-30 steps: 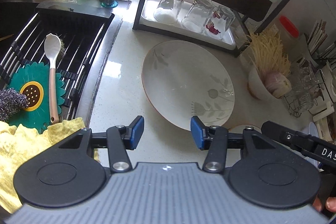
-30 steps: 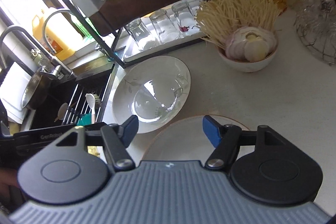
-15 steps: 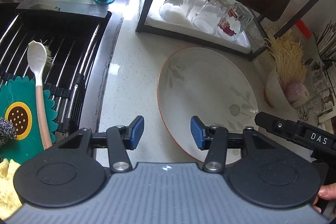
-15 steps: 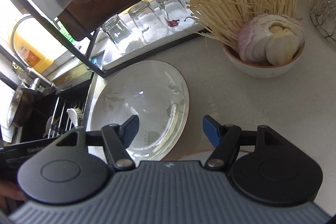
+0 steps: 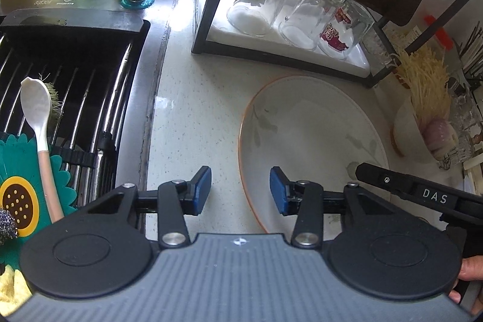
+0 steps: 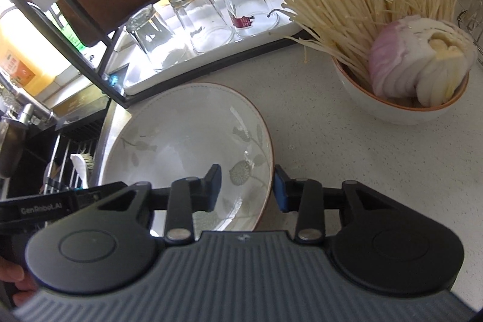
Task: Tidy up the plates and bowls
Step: 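Close both grippers on the second white plate's rim and lift, then carry the second white plate over the plate stack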
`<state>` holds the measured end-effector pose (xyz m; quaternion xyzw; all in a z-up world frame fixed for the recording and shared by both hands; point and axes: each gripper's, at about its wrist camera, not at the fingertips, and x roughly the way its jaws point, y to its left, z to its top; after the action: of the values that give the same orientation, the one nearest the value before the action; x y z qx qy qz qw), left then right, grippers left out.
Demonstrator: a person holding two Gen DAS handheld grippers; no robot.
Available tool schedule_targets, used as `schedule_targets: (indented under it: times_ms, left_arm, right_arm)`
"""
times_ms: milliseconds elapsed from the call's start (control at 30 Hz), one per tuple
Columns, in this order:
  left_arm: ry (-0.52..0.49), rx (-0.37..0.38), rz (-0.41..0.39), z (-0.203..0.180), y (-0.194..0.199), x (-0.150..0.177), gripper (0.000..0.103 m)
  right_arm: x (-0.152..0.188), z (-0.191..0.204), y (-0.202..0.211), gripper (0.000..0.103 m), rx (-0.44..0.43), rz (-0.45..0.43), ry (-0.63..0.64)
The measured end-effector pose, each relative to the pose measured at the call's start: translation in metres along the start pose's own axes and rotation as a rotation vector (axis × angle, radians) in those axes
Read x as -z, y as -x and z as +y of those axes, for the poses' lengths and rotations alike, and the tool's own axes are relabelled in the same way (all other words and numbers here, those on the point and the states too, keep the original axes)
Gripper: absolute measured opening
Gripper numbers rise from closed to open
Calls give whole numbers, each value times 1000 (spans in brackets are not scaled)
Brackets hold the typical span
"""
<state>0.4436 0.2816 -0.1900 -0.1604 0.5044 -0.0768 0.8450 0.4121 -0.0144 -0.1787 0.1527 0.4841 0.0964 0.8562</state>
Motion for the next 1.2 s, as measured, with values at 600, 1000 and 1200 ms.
schedule_targets:
  times_ms: [600, 1000, 1200]
  left_arm:
    - [-86, -2, 35, 0, -3, -12, 23]
    - [-131, 22, 3, -19, 35, -12, 23]
    - [-133, 38, -26, -35, 59, -4, 23]
  right_arm:
    - [0, 4, -2, 21, -31, 16, 9]
    - [3, 6, 35, 21, -54, -44, 17]
    - [8, 1, 60, 21, -62, -76, 3]
